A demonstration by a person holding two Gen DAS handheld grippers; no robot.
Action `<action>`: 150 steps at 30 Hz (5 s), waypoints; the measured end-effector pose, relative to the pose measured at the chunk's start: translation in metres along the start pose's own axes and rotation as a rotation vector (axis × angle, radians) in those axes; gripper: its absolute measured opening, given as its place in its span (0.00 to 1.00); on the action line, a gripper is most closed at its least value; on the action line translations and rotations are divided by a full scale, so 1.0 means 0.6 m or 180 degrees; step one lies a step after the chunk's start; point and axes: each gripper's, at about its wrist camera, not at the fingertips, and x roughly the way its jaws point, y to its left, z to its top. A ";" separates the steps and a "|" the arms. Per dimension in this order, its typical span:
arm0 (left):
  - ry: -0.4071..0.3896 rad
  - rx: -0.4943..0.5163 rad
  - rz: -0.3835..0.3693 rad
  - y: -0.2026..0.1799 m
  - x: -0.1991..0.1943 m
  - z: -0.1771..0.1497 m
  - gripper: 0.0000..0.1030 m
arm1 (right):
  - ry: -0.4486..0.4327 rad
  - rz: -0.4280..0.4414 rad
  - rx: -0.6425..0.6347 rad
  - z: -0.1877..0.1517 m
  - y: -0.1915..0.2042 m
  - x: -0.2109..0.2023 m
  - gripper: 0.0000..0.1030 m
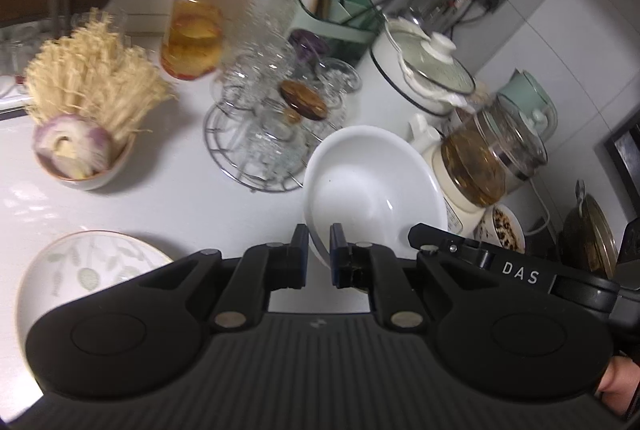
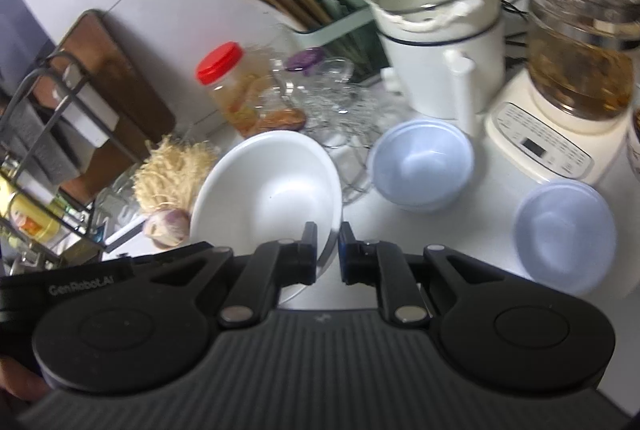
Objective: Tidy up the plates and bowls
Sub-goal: 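Close both grippers on the rim of the white ceramic bowl, then carry the white bowl over the plate stack and lower it on top, then open both grippers and withdraw them from the white bowl, then move both grippers toward the light blue plastic bowl near the kettle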
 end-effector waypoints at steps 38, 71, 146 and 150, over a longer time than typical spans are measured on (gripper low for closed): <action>0.0005 -0.1208 0.0674 0.257 -0.106 -0.157 0.12 | 0.0997 0.0434 -0.0804 -0.145 0.197 0.139 0.13; 0.0051 -0.1134 0.0721 0.270 -0.095 -0.142 0.32 | 0.0898 0.0258 -0.0622 -0.144 0.189 0.149 0.45; 0.0281 0.0904 -0.0131 -0.185 0.113 -0.032 0.42 | -0.0421 -0.1001 0.0550 -0.049 -0.156 -0.111 0.44; 0.0429 0.0901 -0.0181 -0.208 0.161 -0.040 0.44 | -0.0334 -0.1061 0.0668 -0.048 -0.202 -0.101 0.44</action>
